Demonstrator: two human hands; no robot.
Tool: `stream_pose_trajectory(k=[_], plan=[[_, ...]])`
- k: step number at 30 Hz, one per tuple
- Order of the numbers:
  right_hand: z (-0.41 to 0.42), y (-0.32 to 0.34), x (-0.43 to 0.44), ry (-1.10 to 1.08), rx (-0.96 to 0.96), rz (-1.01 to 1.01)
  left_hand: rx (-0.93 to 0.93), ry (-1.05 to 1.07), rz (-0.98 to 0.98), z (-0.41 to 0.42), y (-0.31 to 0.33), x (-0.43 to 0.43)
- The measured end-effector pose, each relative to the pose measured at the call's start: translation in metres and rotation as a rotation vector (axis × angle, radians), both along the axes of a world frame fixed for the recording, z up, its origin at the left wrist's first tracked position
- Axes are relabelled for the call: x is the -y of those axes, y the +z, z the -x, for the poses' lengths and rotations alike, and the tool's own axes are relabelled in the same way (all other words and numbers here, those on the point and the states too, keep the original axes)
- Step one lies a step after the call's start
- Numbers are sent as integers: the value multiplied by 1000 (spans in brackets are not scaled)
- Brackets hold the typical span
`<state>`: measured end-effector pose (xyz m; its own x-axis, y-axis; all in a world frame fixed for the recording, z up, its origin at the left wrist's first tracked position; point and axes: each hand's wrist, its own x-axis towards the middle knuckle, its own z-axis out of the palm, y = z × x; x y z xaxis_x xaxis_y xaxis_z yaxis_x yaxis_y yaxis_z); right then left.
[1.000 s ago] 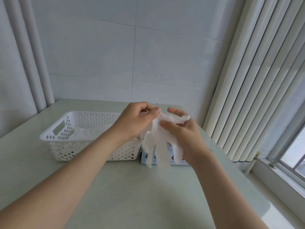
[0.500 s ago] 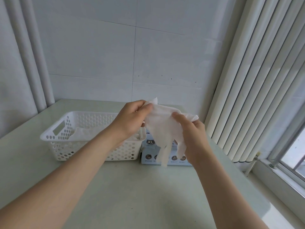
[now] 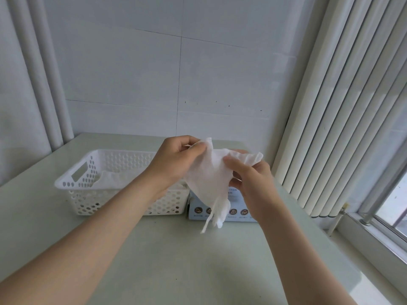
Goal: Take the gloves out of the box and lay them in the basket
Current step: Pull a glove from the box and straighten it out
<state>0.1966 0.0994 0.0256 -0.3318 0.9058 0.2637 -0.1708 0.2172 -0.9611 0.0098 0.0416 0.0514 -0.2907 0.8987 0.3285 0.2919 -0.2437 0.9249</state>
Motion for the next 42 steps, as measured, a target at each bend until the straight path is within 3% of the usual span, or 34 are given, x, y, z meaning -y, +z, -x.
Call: stream_pose_trajectory(k=[4,10,14,20,26,30,33,38,42], plan=[[1,2,2,20,14,33,41,26,70,1,0,-3],[2,8,9,47,28,38,-61,83,24,-1,-7,-4],[0,9,9,-120,146,-22,-115,184,-30,3,-5,-7],[1,5,7,-267,322,-160,-132,173,-112,10,3,-4],[7,2,9,-122,423,-251,-201,120,-157,9,3,-5],[10,1,10,-103,406,-276,-299,74,-183,9,4,-4],[10,5,11,-147,297,-178,-335,57,-211,10,9,0],[16,14,16,-50,69,53,-104,3,-178,12,19,2],[23,20,13,-119,127,86,110,-31,-85,17,22,1]])
